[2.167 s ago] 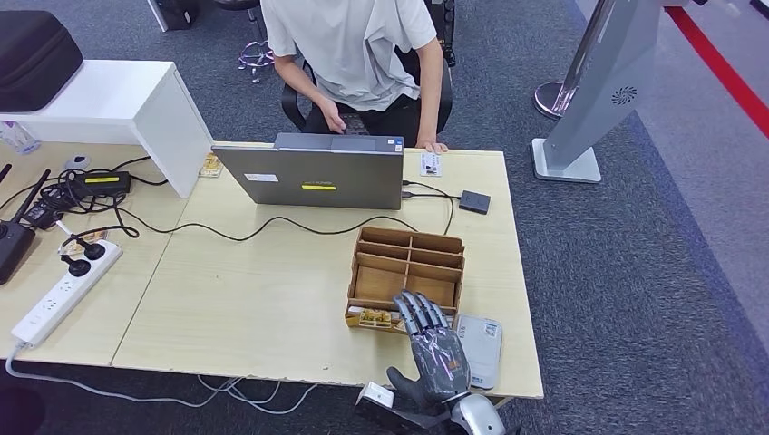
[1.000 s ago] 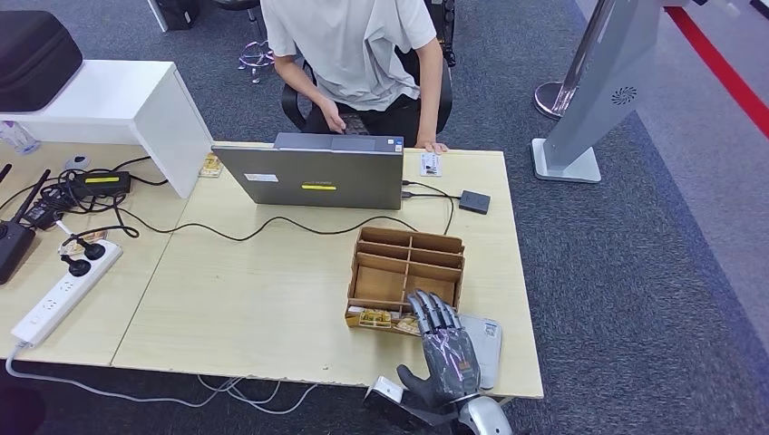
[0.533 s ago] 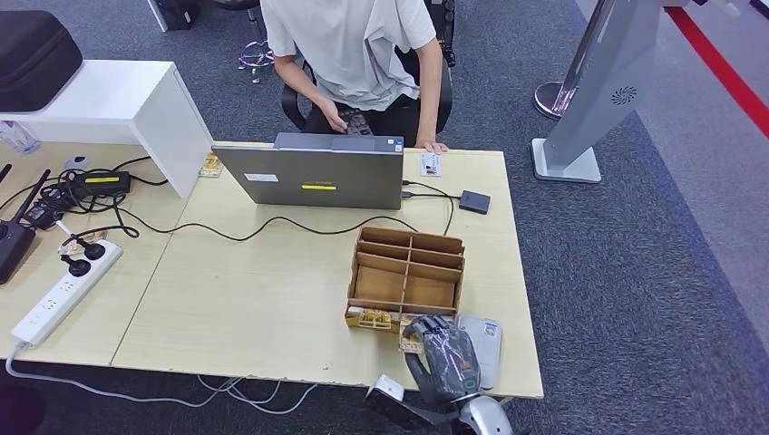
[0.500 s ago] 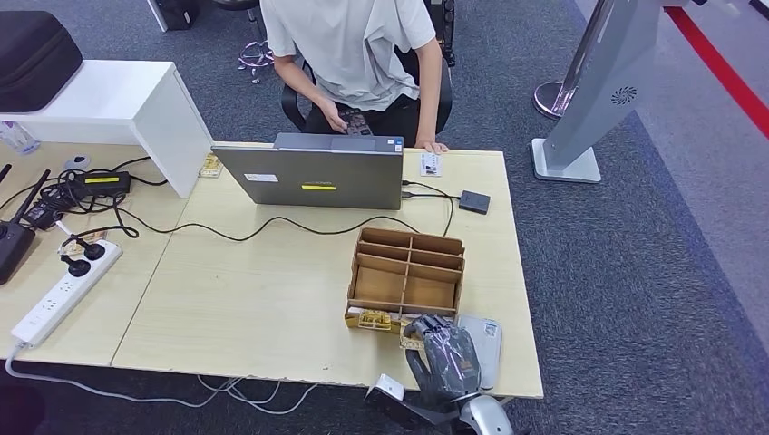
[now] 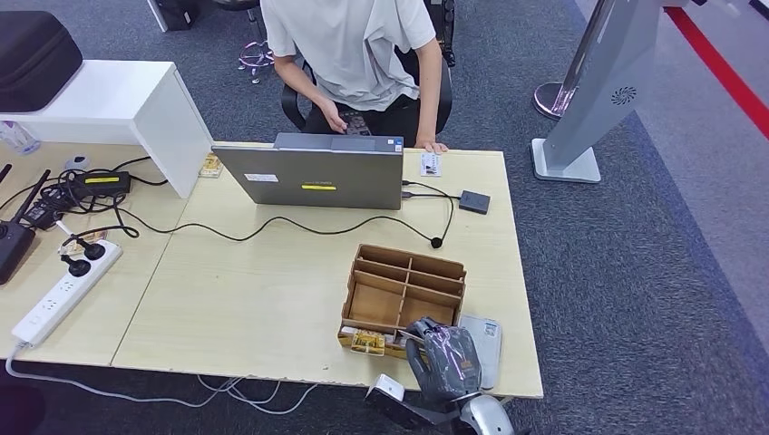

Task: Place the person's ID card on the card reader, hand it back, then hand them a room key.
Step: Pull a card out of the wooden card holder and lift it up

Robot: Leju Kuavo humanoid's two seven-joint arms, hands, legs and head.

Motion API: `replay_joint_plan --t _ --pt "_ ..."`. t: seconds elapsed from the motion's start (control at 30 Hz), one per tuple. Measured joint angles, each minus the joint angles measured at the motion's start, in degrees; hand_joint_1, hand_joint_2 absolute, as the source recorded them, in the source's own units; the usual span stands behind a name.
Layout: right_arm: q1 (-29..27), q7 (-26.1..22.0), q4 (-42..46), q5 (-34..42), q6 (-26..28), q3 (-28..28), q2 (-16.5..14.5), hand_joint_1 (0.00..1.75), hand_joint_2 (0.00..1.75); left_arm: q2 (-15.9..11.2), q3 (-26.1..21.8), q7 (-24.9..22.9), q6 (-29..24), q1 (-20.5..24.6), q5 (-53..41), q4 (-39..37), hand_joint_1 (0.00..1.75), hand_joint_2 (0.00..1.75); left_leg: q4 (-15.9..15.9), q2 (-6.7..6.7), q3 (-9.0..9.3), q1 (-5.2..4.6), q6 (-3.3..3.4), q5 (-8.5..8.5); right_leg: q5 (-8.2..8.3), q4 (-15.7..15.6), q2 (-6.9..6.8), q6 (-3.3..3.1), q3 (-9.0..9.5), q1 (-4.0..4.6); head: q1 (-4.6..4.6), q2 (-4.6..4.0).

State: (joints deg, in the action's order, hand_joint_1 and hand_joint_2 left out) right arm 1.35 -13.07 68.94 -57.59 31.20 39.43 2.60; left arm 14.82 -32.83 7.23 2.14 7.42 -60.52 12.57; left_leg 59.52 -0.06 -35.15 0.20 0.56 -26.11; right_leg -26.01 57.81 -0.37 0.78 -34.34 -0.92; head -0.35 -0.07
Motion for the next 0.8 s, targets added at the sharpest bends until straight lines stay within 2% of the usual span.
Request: replay_joint_plan --t 0.4,0.57,0.67,0.8 --pt "-0.52 0.14 0.35 2.31 -0.03 -0.55 0.17 1.75 1.75 -0.01 -0.23 1.42 -0.39 0.0 0.6 0.0 0.0 1.75 0.0 -0.01 0.01 0.0 0.0 0.0 0.0 0.0 -0.01 0.0 0.01 0.0 -0.02 0.01" --pt "0.04 -1.97 3.02 6.46 -4.02 -2.24 -0.27 1.75 1.75 -0.01 -0.26 1.81 -1.55 0.06 -0.19 0.0 0.0 1.75 0.0 0.02 -0.03 0.0 0.0 0.0 0.02 0.0 0.02 0.0 0.02 0.0 0.01 0.0" --pt "3.45 -0.99 5.24 7.57 -7.6 -3.92 -1.75 1.75 1.75 0.07 -0.26 1.23 -1.14 0.1 -0.99 0.0 0.0 1.75 0.0 0.11 -0.05 0.0 -0.02 0.07 0.11 0.02 0.1 -0.04 -0.02 0.0 0.0 0.01" --pt "14.7 2.8 5.89 9.89 -12.93 -7.08 -4.86 1.75 1.75 0.35 -0.25 0.97 -0.03 0.21 -2.52 0.0 0.0 1.75 0.01 0.29 -0.09 0.0 -0.07 0.3 0.36 0.03 0.32 -0.06 -0.19 0.0 -0.01 0.01"
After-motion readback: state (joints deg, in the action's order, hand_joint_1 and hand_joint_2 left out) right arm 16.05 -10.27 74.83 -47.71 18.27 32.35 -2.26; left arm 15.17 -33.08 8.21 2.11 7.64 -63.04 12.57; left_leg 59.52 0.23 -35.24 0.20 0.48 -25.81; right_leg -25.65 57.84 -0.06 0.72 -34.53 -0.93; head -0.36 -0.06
